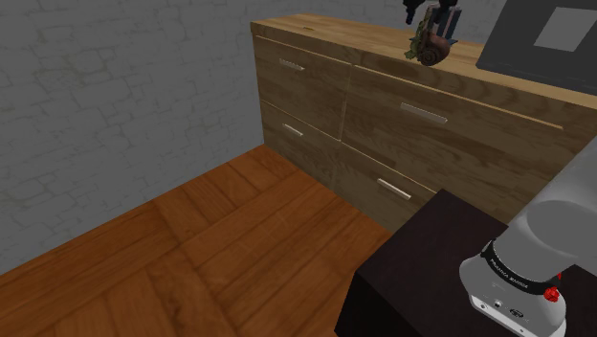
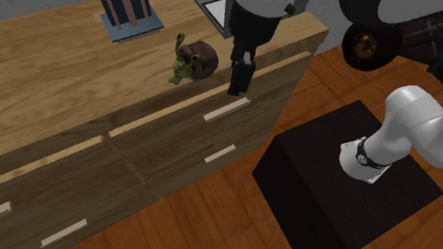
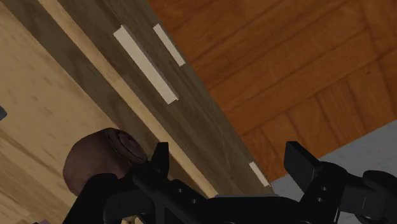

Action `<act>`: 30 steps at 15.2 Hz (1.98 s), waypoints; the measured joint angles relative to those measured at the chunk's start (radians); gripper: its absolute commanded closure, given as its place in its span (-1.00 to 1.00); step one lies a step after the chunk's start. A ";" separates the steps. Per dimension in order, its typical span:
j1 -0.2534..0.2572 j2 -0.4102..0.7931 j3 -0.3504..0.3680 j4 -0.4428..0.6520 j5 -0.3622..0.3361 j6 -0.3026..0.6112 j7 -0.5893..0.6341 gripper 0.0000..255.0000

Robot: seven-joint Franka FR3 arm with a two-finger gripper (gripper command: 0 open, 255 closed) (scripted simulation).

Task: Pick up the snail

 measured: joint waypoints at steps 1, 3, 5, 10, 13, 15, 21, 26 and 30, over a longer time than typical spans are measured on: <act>-0.011 0.034 -0.012 0.045 0.014 -0.011 -0.003 -1.00; -0.035 0.124 -0.032 0.159 0.049 -0.037 -0.005 -1.00; -0.073 0.214 -0.055 0.278 0.089 -0.070 -0.017 -1.00; -0.136 0.354 -0.076 0.469 0.152 -0.126 -0.018 -1.00; -0.125 0.333 -0.076 0.398 0.144 -0.076 -0.016 -1.00; -0.119 0.315 -0.076 0.342 0.138 -0.037 -0.016 -1.00; -0.114 0.304 -0.076 0.308 0.134 -0.013 -0.015 1.00; -0.113 0.303 -0.076 0.307 0.133 -0.012 -0.015 1.00; -0.121 0.318 -0.077 0.354 0.139 -0.047 -0.017 1.00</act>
